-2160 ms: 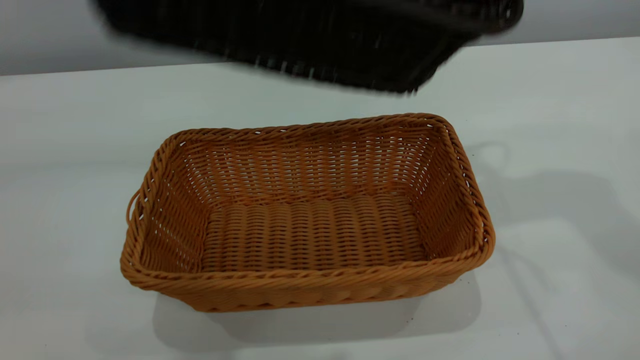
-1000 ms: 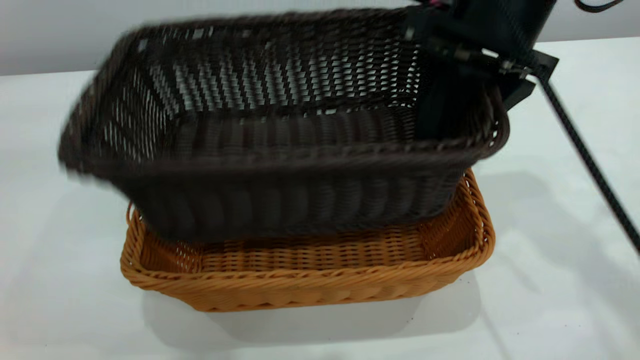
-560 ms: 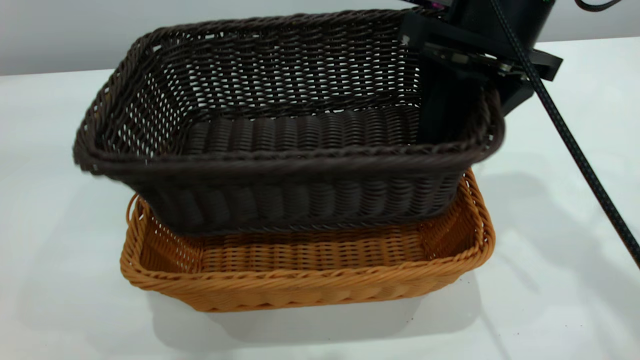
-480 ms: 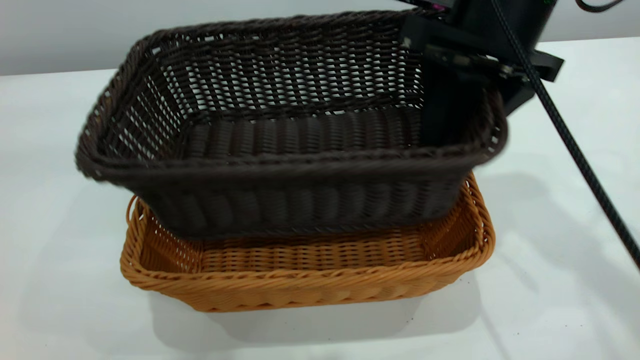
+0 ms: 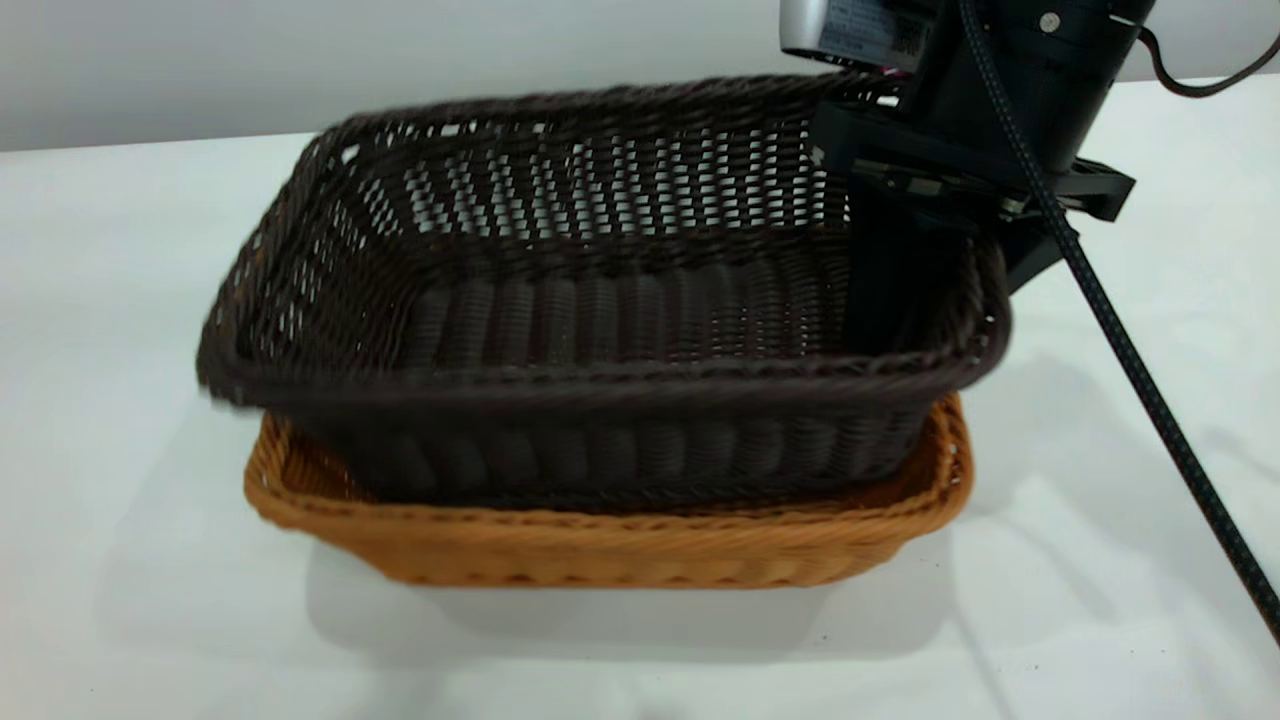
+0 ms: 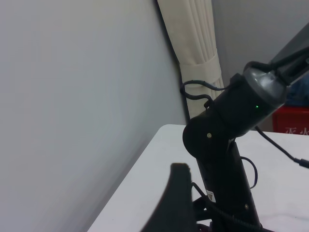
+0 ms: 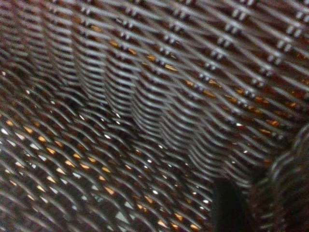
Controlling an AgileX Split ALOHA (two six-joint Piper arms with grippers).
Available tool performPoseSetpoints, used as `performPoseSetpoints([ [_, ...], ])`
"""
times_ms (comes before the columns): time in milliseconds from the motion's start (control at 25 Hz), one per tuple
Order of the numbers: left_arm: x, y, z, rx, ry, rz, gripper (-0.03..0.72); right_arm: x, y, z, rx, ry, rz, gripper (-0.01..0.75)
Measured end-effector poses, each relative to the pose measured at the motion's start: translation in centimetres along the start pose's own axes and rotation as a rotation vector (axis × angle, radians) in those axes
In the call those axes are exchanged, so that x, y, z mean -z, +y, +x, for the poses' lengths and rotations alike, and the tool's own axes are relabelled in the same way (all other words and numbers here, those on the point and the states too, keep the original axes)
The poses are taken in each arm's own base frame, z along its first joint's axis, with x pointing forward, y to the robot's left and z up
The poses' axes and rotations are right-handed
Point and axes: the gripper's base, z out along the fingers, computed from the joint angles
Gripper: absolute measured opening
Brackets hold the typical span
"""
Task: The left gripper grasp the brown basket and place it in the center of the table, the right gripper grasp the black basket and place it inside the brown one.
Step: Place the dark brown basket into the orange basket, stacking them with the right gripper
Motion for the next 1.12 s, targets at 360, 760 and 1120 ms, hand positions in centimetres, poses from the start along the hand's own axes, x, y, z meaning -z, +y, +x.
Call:
performPoseSetpoints([
  [360, 0.00, -0.01, 0.00, 0.000, 0.000, 0.001, 0.615, 0.00, -0.01, -0.02, 0.022, -0.002, 0.001, 0.299],
  [760, 0.00, -0.01, 0.00, 0.000, 0.000, 0.001, 0.615, 0.02, 0.00, 0.27, 0.078, 0.031, 0.000, 0.299],
  [1120, 0.00, -0.01, -0.01, 0.003, -0.001, 0.001, 0.615, -0.07, 0.47, 0.00, 0.091, -0.002, -0.029, 0.369],
])
